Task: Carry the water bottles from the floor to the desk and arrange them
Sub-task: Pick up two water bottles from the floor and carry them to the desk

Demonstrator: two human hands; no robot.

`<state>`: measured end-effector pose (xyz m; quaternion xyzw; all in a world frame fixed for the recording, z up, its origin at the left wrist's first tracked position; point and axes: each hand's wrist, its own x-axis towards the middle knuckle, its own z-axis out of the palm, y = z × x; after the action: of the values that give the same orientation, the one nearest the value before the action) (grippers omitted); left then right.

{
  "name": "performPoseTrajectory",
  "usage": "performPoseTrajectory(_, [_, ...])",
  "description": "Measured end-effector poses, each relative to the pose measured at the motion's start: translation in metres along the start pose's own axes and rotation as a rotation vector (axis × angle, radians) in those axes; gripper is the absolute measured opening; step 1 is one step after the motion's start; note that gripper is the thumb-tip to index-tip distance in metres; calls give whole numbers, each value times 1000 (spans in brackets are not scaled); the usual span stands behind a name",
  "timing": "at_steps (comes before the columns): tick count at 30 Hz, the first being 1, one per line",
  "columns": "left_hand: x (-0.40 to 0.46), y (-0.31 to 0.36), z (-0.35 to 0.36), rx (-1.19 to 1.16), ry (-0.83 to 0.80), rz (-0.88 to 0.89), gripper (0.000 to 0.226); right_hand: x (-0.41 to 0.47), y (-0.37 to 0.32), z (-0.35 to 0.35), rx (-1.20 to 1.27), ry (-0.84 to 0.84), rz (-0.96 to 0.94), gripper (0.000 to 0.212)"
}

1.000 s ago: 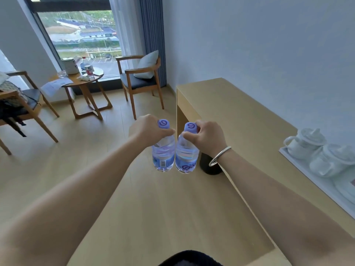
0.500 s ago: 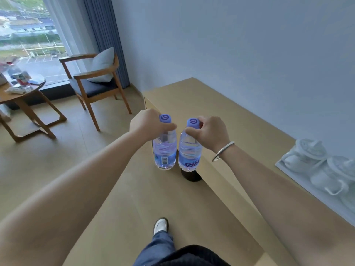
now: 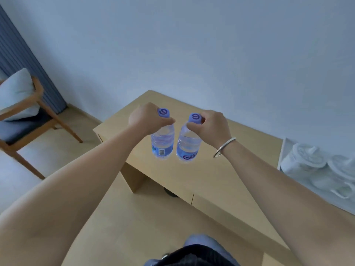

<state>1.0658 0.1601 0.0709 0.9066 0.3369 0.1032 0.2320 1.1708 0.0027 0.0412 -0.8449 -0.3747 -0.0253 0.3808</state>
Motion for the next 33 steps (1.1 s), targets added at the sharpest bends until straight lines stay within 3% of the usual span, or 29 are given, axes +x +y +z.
performPoseTrajectory(18, [193,105,99,-81,-272,236,53,129,123,-25,-112,120,304,46])
performPoseTrajectory(30, [267,129,146,-121,-484,354,46,155,156,-16,-82,236,591,43])
performPoseTrajectory(33, [276,128,155,-177,-512,347,45,157,153,-16,-102,192,602,44])
